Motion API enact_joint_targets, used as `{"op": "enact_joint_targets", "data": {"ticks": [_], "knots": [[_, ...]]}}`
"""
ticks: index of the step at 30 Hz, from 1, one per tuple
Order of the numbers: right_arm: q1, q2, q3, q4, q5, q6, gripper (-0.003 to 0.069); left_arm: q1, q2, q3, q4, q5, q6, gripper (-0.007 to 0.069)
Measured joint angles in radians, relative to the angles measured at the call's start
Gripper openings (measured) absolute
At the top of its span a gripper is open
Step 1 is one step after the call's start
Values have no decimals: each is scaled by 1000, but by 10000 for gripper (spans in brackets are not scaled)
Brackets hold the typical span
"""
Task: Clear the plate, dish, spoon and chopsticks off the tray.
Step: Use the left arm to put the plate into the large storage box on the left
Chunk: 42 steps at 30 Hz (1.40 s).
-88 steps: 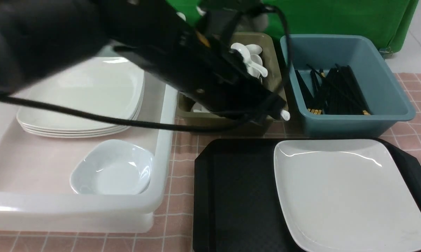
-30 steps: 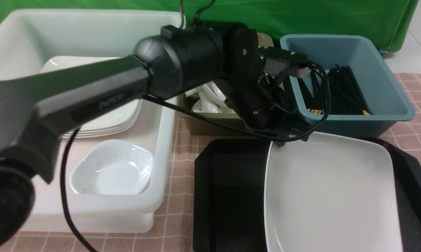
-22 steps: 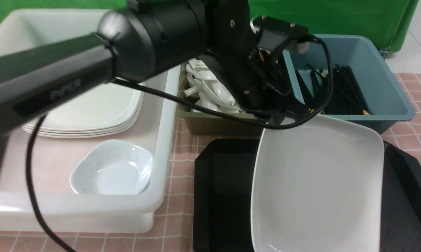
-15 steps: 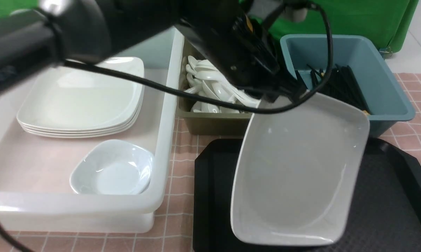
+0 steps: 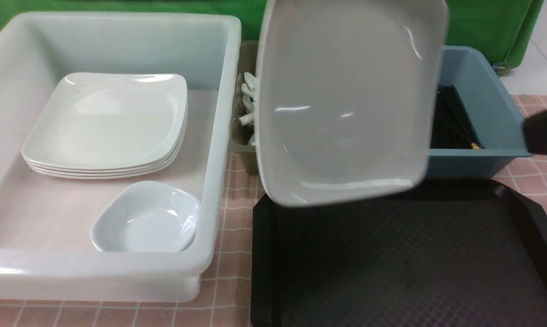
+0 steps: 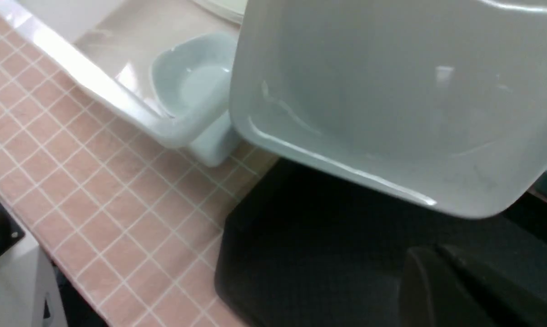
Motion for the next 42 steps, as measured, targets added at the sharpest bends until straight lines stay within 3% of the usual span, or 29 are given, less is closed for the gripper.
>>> {"op": "enact_joint_targets", "data": {"ticks": [2,3,8,10,13,18,20,25,28,38,42], "knots": [[72,65,-60,0,0,-1,30,134,-25,-6,-33,4,-7,15],[82,75,-70,0,0,-1,30,145,-26,-5,-40,5,-8,15],[196,215,-190,4,-8,1,30,493,-36,-4,-192,12,14,15],[215,245,-211,4,-18,2,30,555,-36,5,-223,6,30,17],[259,337,-300,-7,-26,2,30,760,-36,70,-343,-57,65,17],[297,483,-463,-15,-26,2,30,950,-27,235,-515,-195,133,20],[304,514,-496,-15,-25,2,30,964,-19,278,-559,-235,149,22],[318,600,-601,-16,17,2,30,960,61,498,-845,-394,299,23],[327,616,-606,-16,32,2,30,935,106,561,-927,-459,351,23],[337,620,-606,-16,38,3,30,908,205,584,-925,-555,361,25],[337,620,-606,-16,38,14,30,901,241,584,-834,-500,342,89]]}}
